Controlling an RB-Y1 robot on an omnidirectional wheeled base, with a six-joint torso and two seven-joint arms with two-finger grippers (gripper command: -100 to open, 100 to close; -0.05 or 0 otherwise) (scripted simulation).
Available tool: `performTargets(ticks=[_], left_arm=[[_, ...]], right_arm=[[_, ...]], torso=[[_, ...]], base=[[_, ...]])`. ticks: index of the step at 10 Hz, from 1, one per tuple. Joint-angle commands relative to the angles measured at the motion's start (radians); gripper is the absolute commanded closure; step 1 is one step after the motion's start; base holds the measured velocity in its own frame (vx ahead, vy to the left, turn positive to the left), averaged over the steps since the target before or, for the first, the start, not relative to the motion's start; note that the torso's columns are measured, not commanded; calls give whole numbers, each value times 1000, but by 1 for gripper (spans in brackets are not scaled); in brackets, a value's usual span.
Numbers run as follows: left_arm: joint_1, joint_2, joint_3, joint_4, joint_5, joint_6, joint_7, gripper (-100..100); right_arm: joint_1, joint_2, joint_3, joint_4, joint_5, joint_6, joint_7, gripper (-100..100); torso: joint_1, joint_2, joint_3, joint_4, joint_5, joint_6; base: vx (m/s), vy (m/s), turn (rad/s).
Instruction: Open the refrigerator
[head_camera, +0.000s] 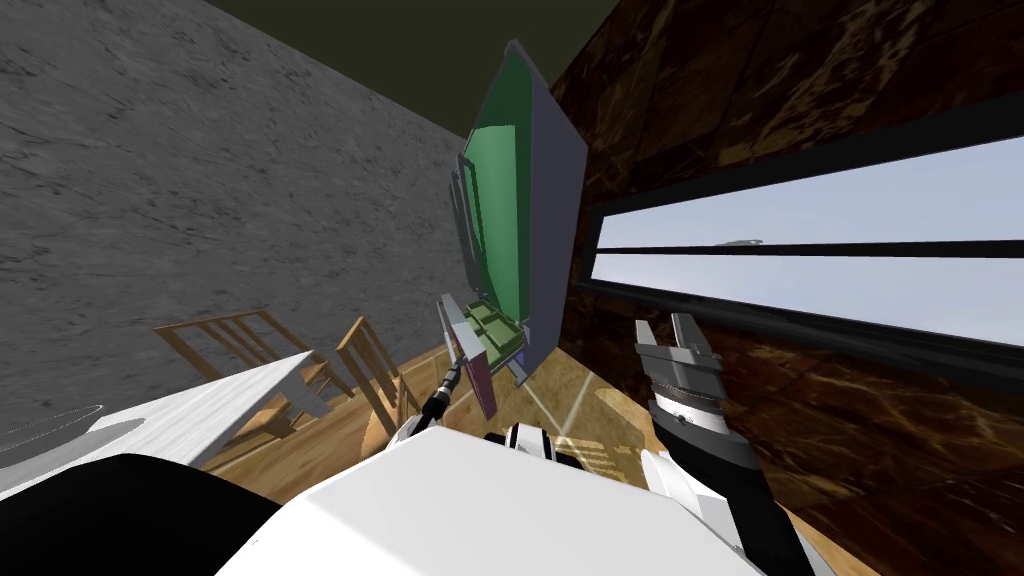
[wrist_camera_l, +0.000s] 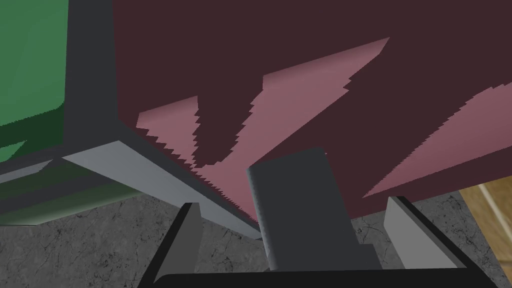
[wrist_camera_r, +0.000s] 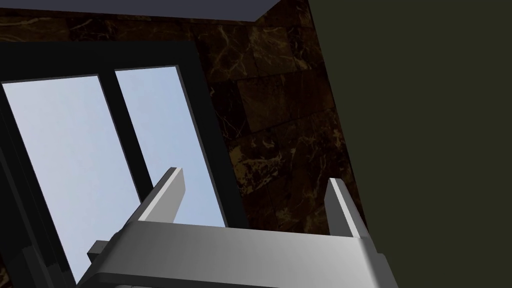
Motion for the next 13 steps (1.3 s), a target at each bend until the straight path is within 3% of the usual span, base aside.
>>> performTargets(ticks=[1, 2, 5, 8, 9, 10, 13], left_arm=[[-39, 46, -14, -35, 4, 78, 48, -100], [-51, 61, -17, -42, 5, 99, 62, -100], [-51, 61, -17, -42, 5, 99, 62, -100], [-89, 105, -27, -61, 10, 163, 104, -100], [-75, 95, -31, -39, 8, 155, 101, -100], [-75, 96, -30, -32, 8, 159, 102, 0], [-68, 94, -29, -23, 9, 168, 105, 0]], right_arm=[[0, 0, 0, 0, 0, 0, 0, 0], [0, 0, 0, 0, 0, 0, 0, 0], [0, 0, 0, 0, 0, 0, 0, 0], [0, 0, 0, 0, 0, 0, 0, 0], [0, 0, 0, 0, 0, 0, 0, 0], [0, 0, 0, 0, 0, 0, 0, 0], [0, 0, 0, 0, 0, 0, 0, 0]], torso=[[2, 1, 1, 2, 0, 1], [1, 6, 3, 4, -3, 0], [-3, 10, 4, 6, -6, -2], [-8, 14, 6, 11, -12, -2], [-9, 16, 7, 12, -12, -3], [-8, 15, 6, 9, -9, -3], [-5, 10, 4, 5, -5, -1]], base=[[-103, -61, -87], [-114, -64, -61], [-20, -18, 7], [-61, -43, -37], [-21, -8, -8], [9, 12, 4], [7, 10, 1]])
